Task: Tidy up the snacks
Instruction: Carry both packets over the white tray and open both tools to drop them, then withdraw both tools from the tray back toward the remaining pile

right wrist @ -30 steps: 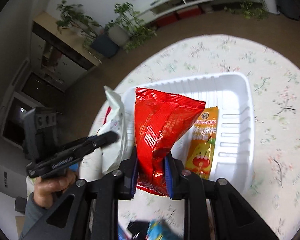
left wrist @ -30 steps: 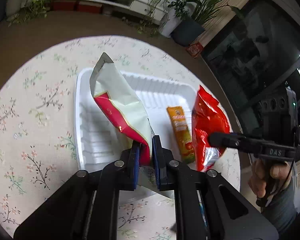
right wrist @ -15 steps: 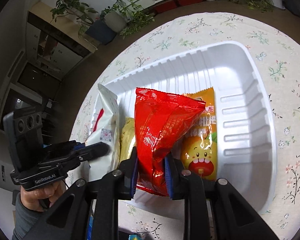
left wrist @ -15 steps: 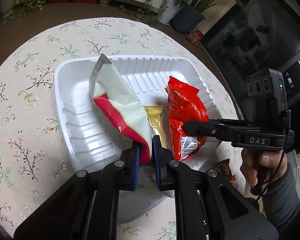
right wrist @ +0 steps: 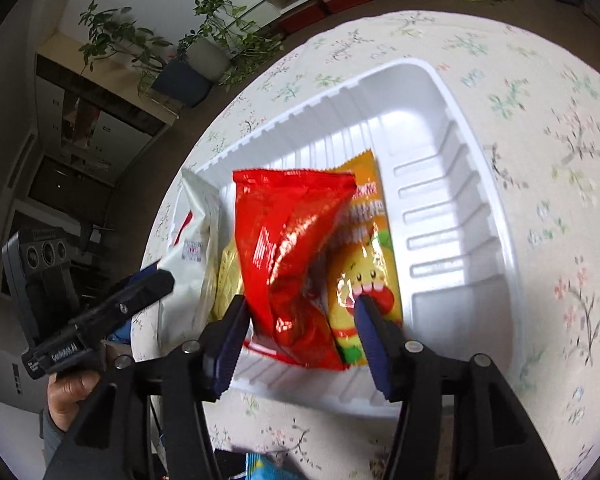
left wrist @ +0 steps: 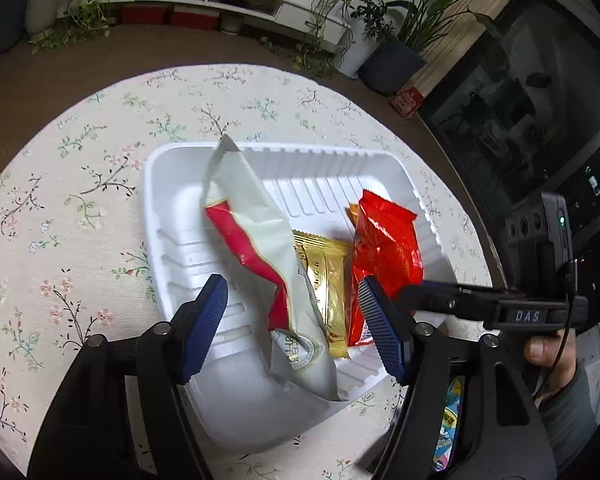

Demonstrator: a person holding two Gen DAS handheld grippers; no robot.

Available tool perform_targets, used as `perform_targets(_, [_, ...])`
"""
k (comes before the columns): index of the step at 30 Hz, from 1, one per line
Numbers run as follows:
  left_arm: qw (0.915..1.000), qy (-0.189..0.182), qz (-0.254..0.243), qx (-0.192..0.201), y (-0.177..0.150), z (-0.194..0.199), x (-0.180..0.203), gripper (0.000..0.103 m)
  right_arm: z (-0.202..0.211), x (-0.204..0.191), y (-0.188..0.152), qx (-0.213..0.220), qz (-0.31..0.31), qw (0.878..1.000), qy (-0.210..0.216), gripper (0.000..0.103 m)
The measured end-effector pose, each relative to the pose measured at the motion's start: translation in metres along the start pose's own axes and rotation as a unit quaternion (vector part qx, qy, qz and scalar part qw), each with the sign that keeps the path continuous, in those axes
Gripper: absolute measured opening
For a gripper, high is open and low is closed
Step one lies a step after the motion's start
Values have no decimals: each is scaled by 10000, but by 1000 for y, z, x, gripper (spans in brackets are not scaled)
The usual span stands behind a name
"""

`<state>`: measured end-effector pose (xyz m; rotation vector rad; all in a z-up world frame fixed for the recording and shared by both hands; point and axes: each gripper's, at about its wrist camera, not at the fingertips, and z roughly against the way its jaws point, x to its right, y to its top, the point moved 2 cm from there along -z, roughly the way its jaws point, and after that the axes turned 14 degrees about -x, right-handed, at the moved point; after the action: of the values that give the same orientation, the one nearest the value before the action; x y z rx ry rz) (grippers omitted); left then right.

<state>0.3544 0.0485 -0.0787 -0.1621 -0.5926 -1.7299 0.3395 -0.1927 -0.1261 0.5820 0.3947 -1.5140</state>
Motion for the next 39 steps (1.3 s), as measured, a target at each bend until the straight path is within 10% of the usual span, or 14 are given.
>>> perform_targets(11, [9982,232,-227,511,-26,44,16,92,15,-5,-20,208,-54,9998,40,57])
perform_targets(20, [9799,946,-1219,1266,-142,111,45,102,90,-40,-106,1029,811,9913,77,77])
perform_targets(25, [9857,943,-1301,501,-182,104,41,102,100,-43,-187,1213,1015,9872,210,81])
perform_targets(32, [9478,1847,-2592,-208,-203,73,65,102,82,-29,-264,980,621,9924,400,81])
perform_targets(39, [8935,2275,-3837,-514,-210,51,90,102,58,-40,-276,736,712,9919,-747,64])
